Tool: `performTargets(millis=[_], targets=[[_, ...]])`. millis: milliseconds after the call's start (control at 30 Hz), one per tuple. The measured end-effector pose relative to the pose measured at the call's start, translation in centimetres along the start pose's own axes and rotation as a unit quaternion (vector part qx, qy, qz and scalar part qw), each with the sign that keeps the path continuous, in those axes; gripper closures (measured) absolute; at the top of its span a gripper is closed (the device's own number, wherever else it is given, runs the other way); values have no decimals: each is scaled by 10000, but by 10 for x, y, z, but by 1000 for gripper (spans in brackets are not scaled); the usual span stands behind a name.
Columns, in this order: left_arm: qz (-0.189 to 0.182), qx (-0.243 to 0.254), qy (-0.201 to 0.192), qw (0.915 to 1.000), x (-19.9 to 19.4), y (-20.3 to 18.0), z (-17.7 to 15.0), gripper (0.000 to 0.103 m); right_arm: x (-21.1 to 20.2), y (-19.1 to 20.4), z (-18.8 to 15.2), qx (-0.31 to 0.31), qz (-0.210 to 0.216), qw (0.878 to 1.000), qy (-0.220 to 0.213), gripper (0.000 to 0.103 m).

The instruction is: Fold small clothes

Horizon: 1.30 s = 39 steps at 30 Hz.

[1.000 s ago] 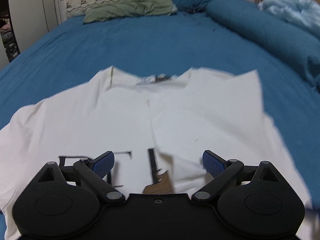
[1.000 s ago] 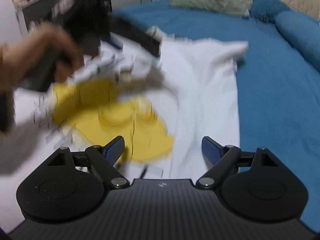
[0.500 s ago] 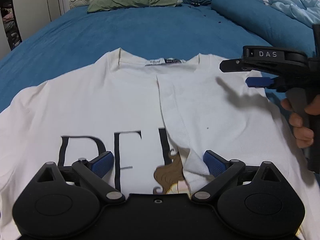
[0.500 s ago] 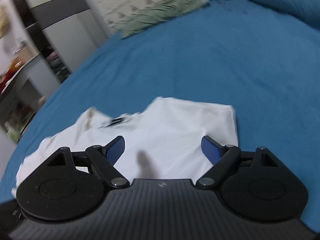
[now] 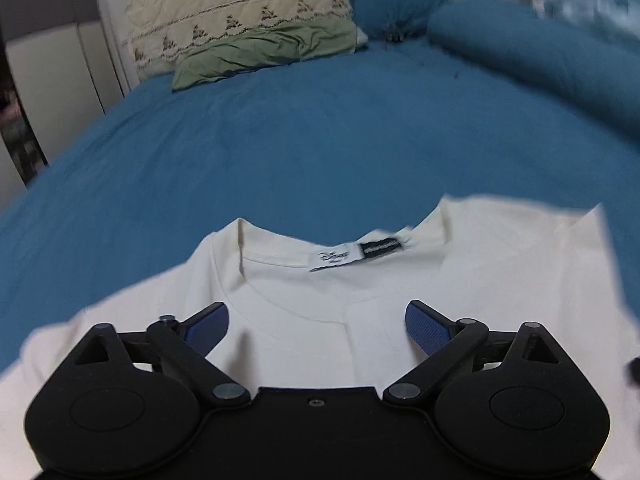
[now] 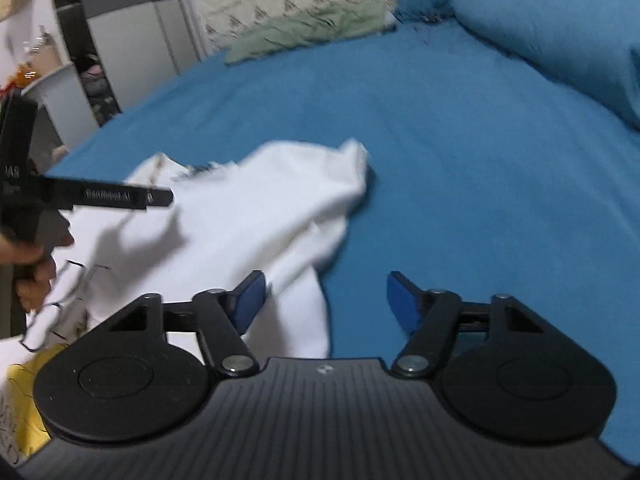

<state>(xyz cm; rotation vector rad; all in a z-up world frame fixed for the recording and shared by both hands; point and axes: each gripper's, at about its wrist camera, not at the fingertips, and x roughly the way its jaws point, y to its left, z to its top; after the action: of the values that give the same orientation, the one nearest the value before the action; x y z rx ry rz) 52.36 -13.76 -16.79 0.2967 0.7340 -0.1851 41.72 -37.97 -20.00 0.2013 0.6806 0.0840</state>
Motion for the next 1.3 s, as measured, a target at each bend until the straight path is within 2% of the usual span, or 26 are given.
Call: performTargets(millis=[67,133,200,333,433,500,600,667,733,800,900,1000,1100,1167,1233,1300], targets=[[257,300,75,9992,12,-5,-8,6,8,7,-7,-303,-386,9988,9,29],[317,143,26,9994,15,3,-14,4,6,11,-15,-594,-747,9954,-3,29],[260,-187,105,9994,17,15,-17,3,4,10,-25,-631,-799,9948,-20,29],[279,-368,196,9987,3,26,-13,6,5,7,-23,-601,-798,9950,20,29],[62,-427,-3,9991,-41,37,-22,7,-21,12,-14,-240,-517,9983,-150,28],[-192,-376,-38,9991,-69,41,-38,4,-39,27,-15,-381,-261,9987,-213,28],[-479,-243,160,9984,-89,35,-67,4,-51,54,-27,-813,20,9967,-57,27],[-585,-237,372,9973,-86,28,-82,4,-47,64,-35,-942,16,9955,20,27],[-592,-192,533,9966,-81,21,-94,6,-40,67,-42,-852,25,9963,138,27],[-578,-134,396,9975,-83,17,-104,4,-38,69,-47,-863,29,9961,178,27],[-628,-329,450,9965,-79,22,-107,3,-32,68,-57,-1062,-175,9939,250,24],[-569,-245,543,9966,-87,21,-104,5,-35,65,-58,-994,-189,9946,225,24],[-503,-298,411,9974,-115,36,-104,5,-46,69,-48,-890,-142,9957,217,23],[-471,-490,267,9973,-139,54,-101,4,-66,78,-38,-832,28,9965,73,16],[-426,-808,89,9958,-170,80,-102,4,-87,94,-26,-918,144,9956,-83,0],[-319,-1188,-73,9924,-197,110,-105,0,-105,114,-13,-1039,307,9939,-199,0]])
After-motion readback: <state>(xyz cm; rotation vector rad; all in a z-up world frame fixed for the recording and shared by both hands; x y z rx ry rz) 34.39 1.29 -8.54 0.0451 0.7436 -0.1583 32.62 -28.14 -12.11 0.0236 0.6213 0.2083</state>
